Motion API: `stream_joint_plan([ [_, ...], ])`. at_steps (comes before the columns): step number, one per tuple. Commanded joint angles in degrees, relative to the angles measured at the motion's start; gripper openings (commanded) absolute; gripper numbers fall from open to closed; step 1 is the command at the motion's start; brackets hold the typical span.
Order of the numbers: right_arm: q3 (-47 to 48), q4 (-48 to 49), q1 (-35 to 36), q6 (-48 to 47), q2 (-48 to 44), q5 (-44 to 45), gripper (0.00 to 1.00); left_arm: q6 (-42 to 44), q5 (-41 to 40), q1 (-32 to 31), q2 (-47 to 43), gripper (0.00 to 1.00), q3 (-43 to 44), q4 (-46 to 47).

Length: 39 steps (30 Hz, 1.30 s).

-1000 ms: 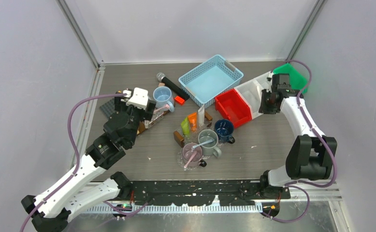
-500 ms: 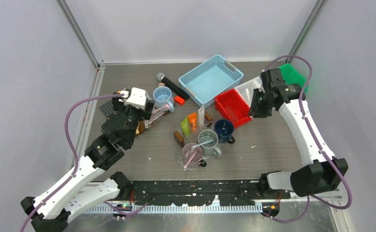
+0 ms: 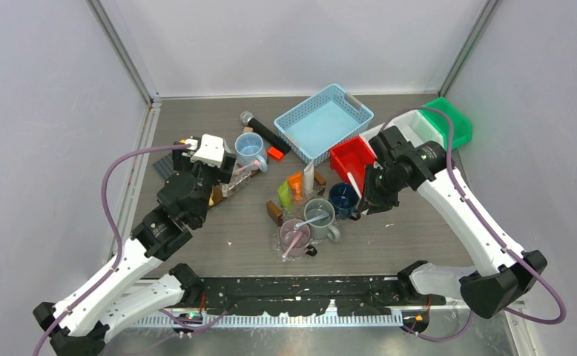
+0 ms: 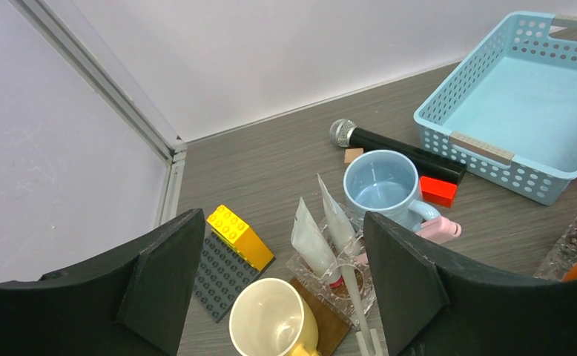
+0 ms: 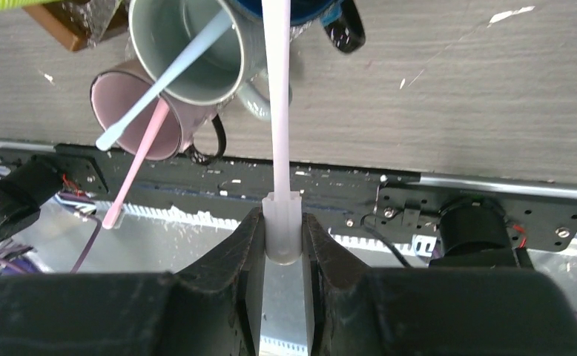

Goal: Prepare toiletry sets of a toothbrush and toothpaste on the tray
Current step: Place the toothbrush in the cup.

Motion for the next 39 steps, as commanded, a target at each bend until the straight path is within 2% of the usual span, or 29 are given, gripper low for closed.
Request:
stream_joint_plan([
  [1,-1.57,-2.59,1.30,4.24,-2.50,-3.90,0.01,0.64,-1.20,0.37,-0.46,0.81,0.00,3.73],
  [9,-7.02,1.54,1.47,4.90,-2.21,-7.53,0.02,0.67,-1.12,0.46,-0.10,0.81,-0.15,3.65],
  [17,-8.92,7.57,1.45,6.13,0.96,-7.39,0.10,0.92,-1.21,0.63,0.35,0.81,-0.17,3.74],
  [27,-10.61,9.36,1.47,7.51,2.76,-5.14,0.18,0.96,-1.06,1.08,0.08,0.81,-0.26,3.89],
  [32,-10.64,10.21,1.47,7.97,3.45,-5.94,0.24,0.75,-0.86,1.25,-0.09,0.80,-0.26,3.82],
  [35,-10.46,11.63,1.47,8.14,4.12,-7.07,0.33,0.61,-0.78,1.41,-0.23,0.80,-0.34,3.89],
  [39,-11.04,14.16,1.47,9.14,4.44,-9.22,0.39,0.56,-0.69,1.67,-0.35,0.80,-0.30,3.91],
])
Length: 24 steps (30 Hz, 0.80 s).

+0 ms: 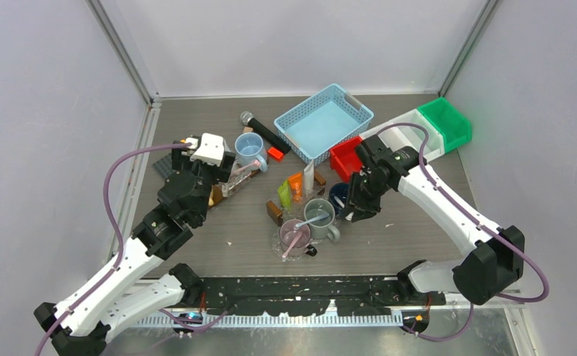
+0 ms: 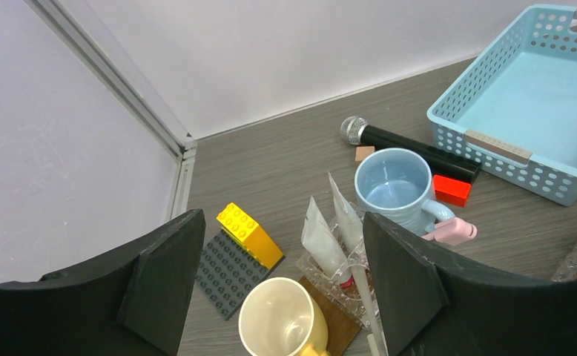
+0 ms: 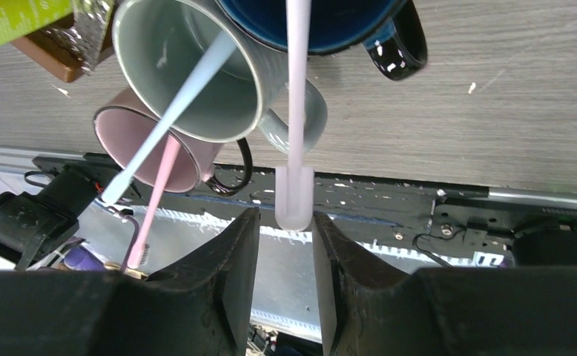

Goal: Prepare toiletry sets of a toothbrush and toothpaste on the tray
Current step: Place the toothbrush in the cup.

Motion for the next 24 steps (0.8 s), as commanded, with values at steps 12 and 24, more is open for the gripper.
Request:
stream_joint_plan([
  [12,-0.43,16.03,0.27,4.57,-0.51,-8.73,0.54,-1.22,0.24,1.62,-1.80,0.80,-0.22,3.46],
  [24,5.89,18.00,0.17,-6.06,-0.42,2.58,0.60,-1.01,-0.78,2.64,-4.13,0.81,-0.09,4.08],
])
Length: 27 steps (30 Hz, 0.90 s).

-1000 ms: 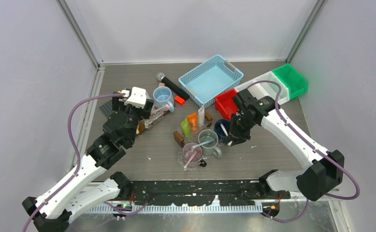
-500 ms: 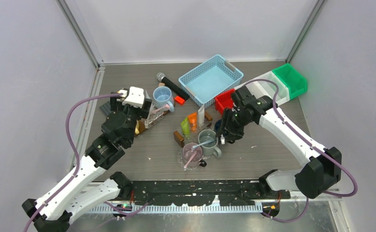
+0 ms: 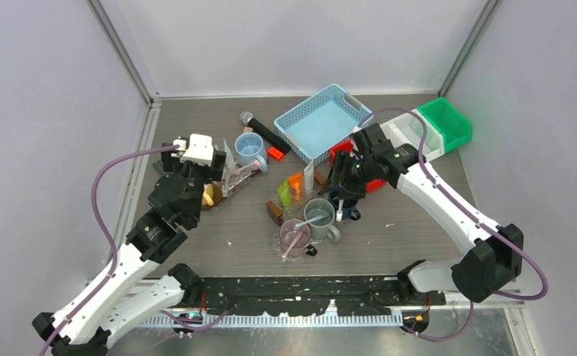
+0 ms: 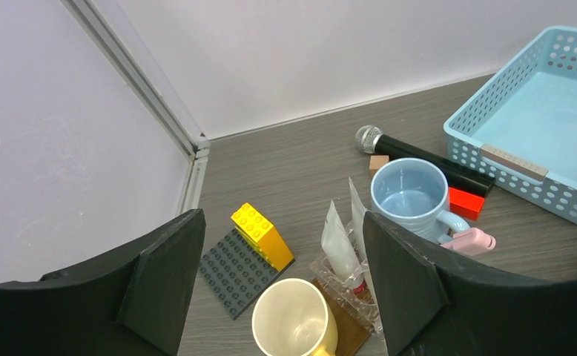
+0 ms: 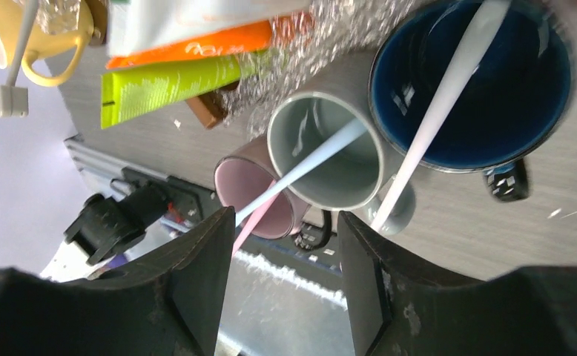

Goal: Prepare toiletry sets of a toothbrush and toothpaste on the tray
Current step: Place the toothbrush in the cup, then reset both arms

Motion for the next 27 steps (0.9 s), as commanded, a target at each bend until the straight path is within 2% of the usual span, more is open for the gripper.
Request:
stream_joint_plan([
  [1,6.81,0.55,0.16,-8.03,-2.46,10.39,0.61,-0.80,-1.02,0.44,-2.25,0.81,0.33,4.12],
  [7,9.33,2.68,0.16,-15.59,-10.42,28.55,0.73,-1.01,-2.53,0.44,-6.27,0.81,2.15,1.31],
  [9,8.83,3.83,0.16,-18.62,-14.45,37.12,0.75,-0.71,-3.35,0.41,-8.67,0.81,3.54,-1.17],
  [11,7.52,6.07,0.16,-20.93,-18.75,43.63,0.84,-0.13,-4.15,0.40,-11.05,0.82,4.62,-3.78],
  [12,6.25,7.86,0.16,-21.69,-21.96,45.56,0.95,0.18,-4.74,0.41,-12.28,0.82,5.20,-4.90],
  [14,3.77,11.10,0.16,-24.06,-26.93,50.75,0.99,0.68,-5.92,0.44,-14.83,0.83,6.68,-8.14],
  [22,-6.23,22.20,0.16,-34.68,-43.50,66.13,1.00,1.06,-7.93,0.44,-25.01,0.89,11.97,-15.36],
  [27,-13.48,30.44,0.16,-41.25,-53.72,71.45,1.00,0.13,-8.75,0.37,-30.58,0.92,10.04,-16.29],
])
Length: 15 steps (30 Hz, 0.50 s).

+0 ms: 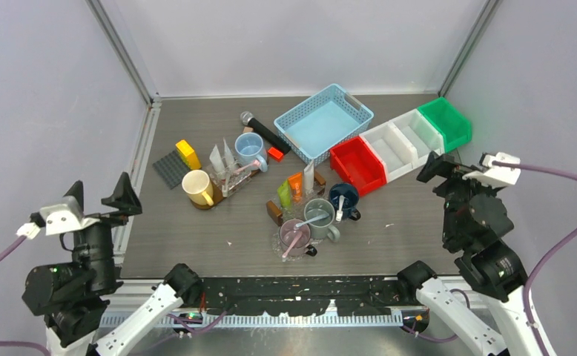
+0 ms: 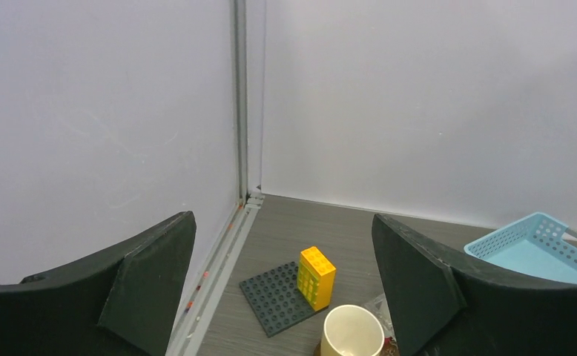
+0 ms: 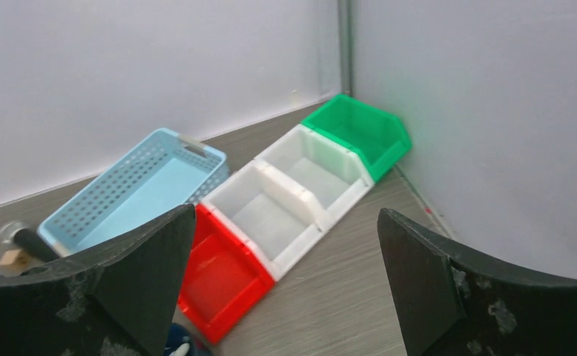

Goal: Prepare toiletry sets of a toothbrush and toothpaste on the tray
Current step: Reset both arms

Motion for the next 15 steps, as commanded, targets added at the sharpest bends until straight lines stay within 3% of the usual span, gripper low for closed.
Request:
stream_joint_plan([
  [1,-6.36,12.13,0.16,-8.75,-7.52,9.09,1.00,-0.64,-1.78,0.30,-4.10,0.93,-2.30,-2.21],
  [7,-13.12,19.65,0.15,-15.61,-17.22,11.29,1.00,-3.31,-3.80,0.28,-9.41,0.98,-7.44,1.16],
  [15,-15.88,20.36,0.16,-13.88,-20.90,10.49,1.00,-5.59,-5.61,0.28,-9.06,1.00,-7.31,1.58],
])
